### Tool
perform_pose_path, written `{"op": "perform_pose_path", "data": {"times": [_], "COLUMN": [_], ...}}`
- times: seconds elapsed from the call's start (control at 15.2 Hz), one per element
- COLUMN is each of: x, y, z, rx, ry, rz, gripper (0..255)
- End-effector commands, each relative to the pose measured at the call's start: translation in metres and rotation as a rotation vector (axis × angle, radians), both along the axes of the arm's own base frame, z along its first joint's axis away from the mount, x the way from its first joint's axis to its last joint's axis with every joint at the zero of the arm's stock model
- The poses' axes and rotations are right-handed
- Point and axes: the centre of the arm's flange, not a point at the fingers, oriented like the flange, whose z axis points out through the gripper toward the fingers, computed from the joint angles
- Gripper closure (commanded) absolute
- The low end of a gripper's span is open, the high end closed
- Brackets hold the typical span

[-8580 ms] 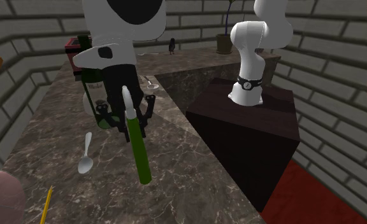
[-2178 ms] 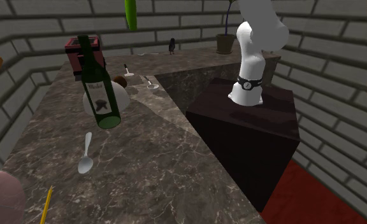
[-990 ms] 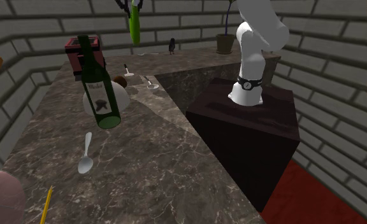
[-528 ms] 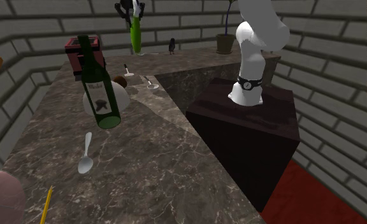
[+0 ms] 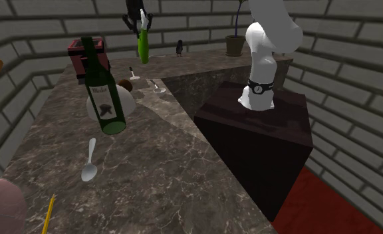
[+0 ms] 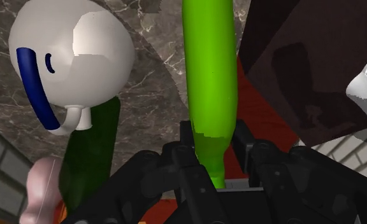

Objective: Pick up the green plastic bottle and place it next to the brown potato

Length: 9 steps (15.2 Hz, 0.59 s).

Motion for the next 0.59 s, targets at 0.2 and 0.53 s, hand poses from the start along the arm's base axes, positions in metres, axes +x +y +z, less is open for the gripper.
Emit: {"op": "perform_pose_path", "data": {"times": [0.2, 0.53], "x": [0.0, 0.0], "y": [-0.001, -0.001], "z": [-0.026, -0.053], "rx": [-0.001, -0.001], "ry": [0.0, 0.0], "rz": [0.0, 0.0], "gripper": [255, 255]}}
